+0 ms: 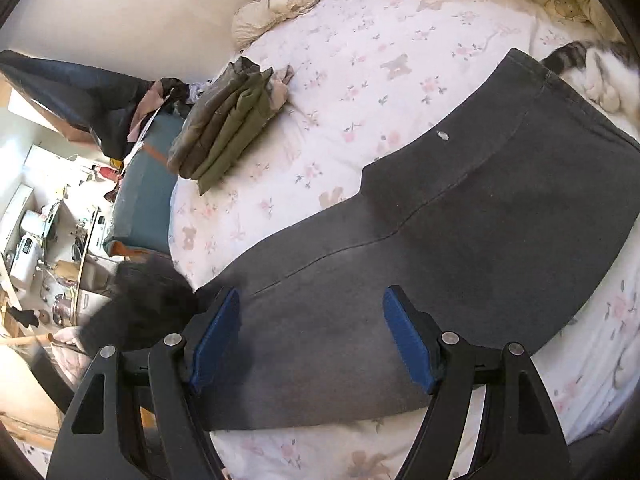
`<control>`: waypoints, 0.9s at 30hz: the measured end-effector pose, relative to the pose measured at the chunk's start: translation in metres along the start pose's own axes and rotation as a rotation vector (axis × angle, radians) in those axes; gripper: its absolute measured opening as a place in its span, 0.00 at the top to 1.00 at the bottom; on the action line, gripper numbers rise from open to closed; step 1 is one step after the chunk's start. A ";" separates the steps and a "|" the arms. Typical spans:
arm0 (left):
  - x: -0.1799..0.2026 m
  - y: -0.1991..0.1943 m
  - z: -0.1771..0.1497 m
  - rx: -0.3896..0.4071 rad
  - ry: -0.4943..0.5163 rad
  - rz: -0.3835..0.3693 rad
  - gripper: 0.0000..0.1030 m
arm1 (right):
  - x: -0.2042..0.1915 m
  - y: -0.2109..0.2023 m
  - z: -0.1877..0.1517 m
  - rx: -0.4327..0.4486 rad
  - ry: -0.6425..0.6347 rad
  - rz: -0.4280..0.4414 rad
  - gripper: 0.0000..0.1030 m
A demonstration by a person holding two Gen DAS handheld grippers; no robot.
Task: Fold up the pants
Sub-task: 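Fold the waistband over onto the legs with the left tool and release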
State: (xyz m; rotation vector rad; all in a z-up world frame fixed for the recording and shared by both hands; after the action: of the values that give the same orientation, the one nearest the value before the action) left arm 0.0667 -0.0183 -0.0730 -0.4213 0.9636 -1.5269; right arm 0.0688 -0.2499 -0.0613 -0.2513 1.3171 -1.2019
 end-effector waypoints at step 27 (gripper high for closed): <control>-0.017 0.085 -0.107 -0.454 -0.156 -0.096 0.23 | -0.063 0.089 -0.077 -0.249 -0.310 -0.044 0.27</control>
State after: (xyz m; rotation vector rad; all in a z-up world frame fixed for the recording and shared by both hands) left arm 0.0458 0.0386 -0.1972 -0.9068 1.1791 -1.3297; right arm 0.0644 -0.1275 -0.1135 -0.6241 1.1900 -0.9871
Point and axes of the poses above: each gripper's, at about its wrist camera, not at the fingertips, and y roughly the way its jaws point, x to its right, z to its top, the point moved 3 cm from there along y, roughly the way its jaws point, and after that the axes turned 2 degrees about x, right-handed, at the moved point
